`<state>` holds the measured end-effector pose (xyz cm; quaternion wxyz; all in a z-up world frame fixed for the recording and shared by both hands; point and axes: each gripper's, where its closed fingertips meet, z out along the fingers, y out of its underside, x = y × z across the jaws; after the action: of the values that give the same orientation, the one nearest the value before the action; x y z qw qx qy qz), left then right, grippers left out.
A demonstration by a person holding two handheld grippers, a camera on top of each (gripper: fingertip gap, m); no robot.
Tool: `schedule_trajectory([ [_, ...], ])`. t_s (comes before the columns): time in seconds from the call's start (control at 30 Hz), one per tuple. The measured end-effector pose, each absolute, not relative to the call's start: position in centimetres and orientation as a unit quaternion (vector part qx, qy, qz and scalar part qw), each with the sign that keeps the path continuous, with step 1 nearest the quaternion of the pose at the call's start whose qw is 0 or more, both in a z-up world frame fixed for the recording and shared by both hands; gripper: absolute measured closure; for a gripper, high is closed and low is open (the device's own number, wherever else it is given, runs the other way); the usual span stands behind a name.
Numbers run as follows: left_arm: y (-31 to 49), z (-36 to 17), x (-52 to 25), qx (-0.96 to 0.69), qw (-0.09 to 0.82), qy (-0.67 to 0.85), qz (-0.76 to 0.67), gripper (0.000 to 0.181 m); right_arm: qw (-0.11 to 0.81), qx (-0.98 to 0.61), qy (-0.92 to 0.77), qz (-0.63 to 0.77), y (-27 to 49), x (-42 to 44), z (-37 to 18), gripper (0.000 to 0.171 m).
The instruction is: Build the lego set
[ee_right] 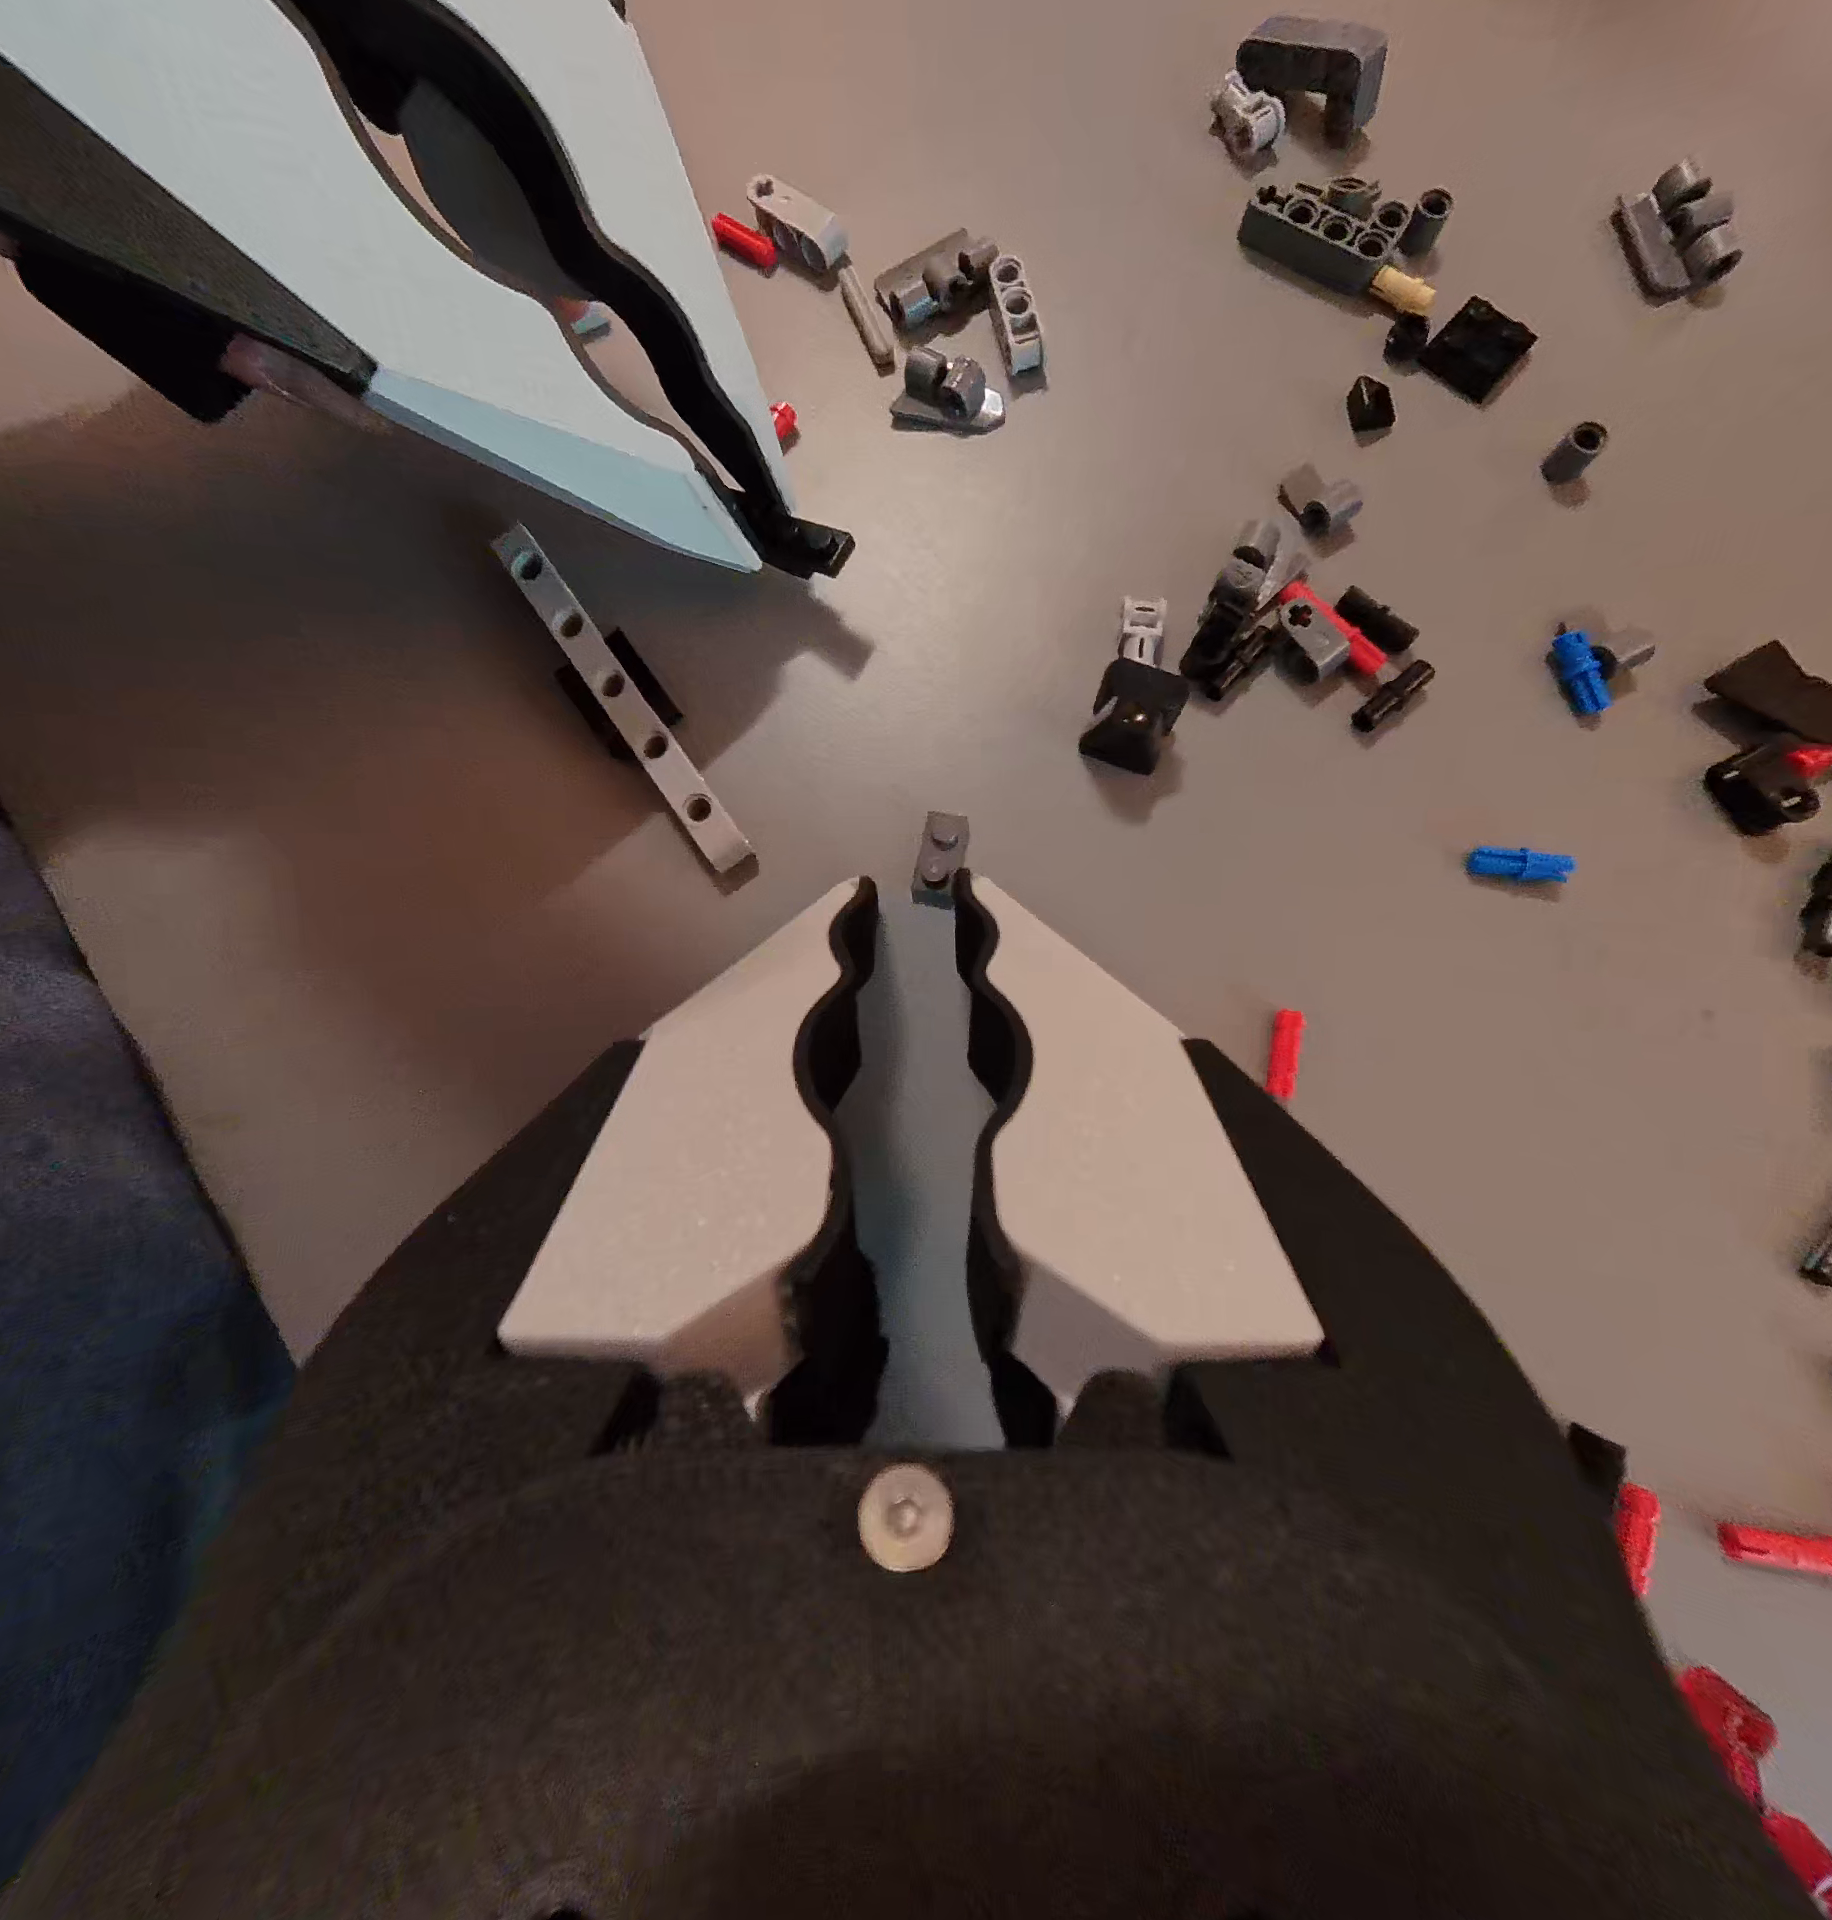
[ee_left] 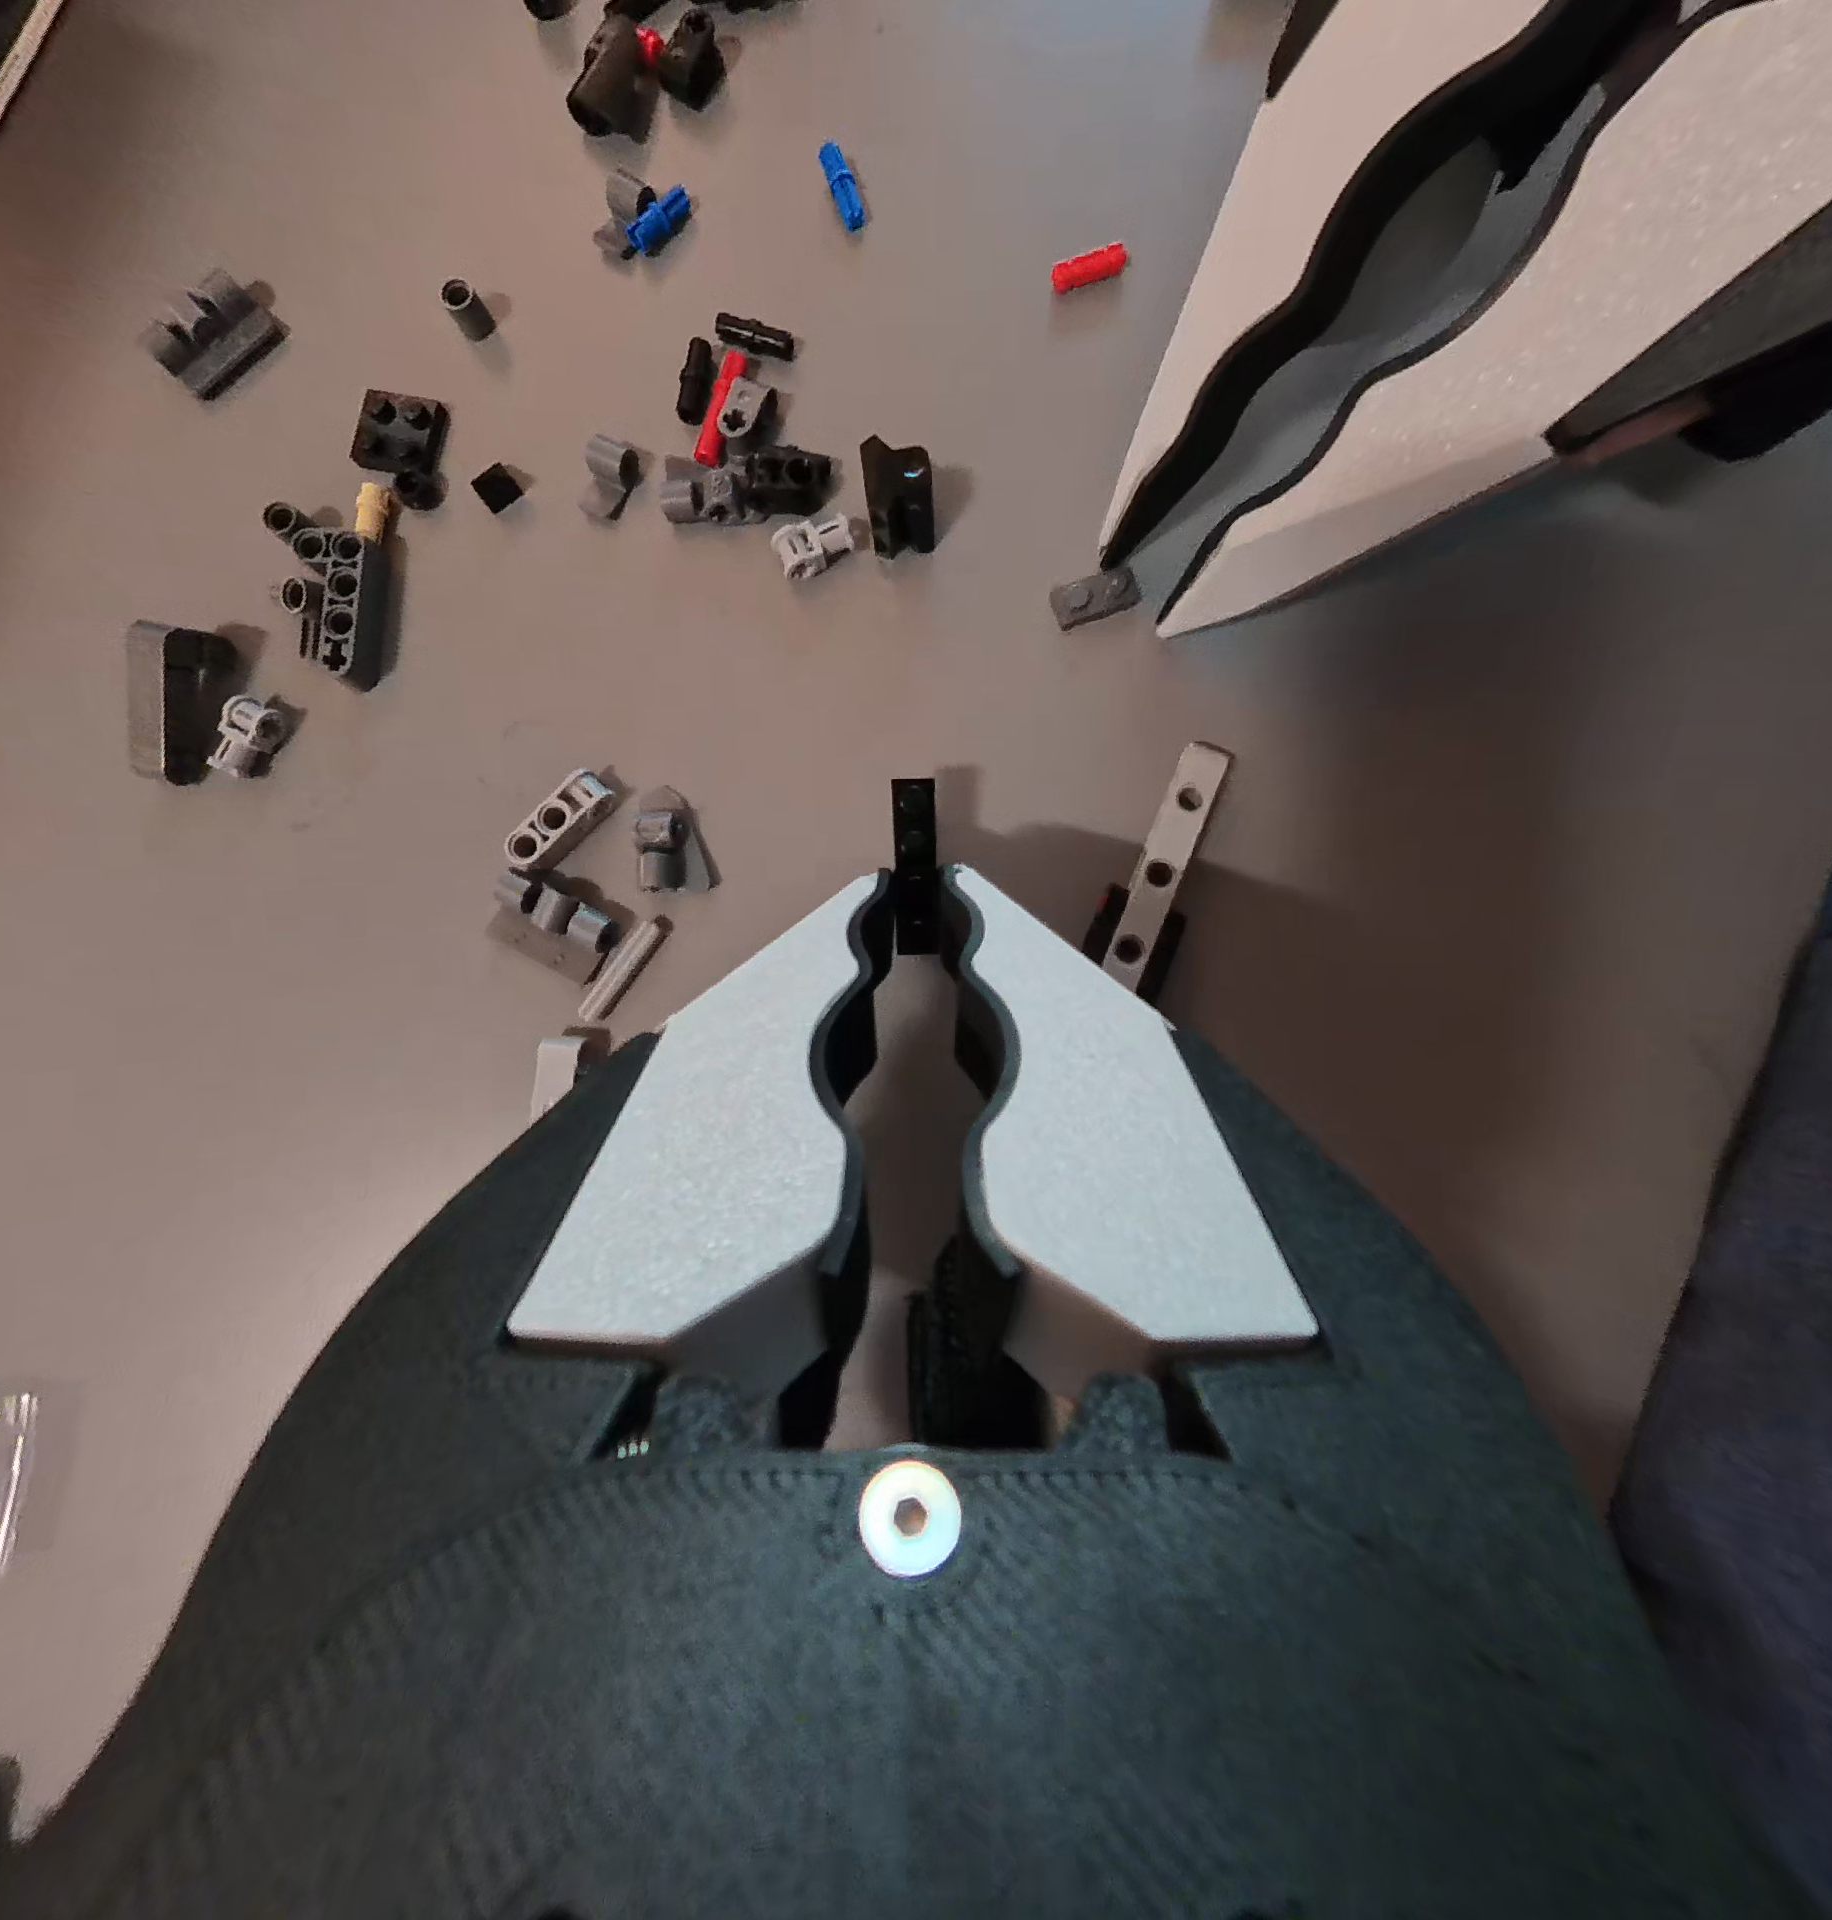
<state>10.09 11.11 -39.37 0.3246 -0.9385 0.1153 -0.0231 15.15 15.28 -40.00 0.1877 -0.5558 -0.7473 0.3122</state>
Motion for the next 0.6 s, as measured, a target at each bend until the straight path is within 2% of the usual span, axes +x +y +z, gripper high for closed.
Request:
schedule_trajectory([
  [0.6,10.4,-38.6,10.1,-0.938,0.324,0.120,-0.038,0.175,0.208,-0.579,-0.714,0.334,16.5,15.2,-38.1,0.154],
])
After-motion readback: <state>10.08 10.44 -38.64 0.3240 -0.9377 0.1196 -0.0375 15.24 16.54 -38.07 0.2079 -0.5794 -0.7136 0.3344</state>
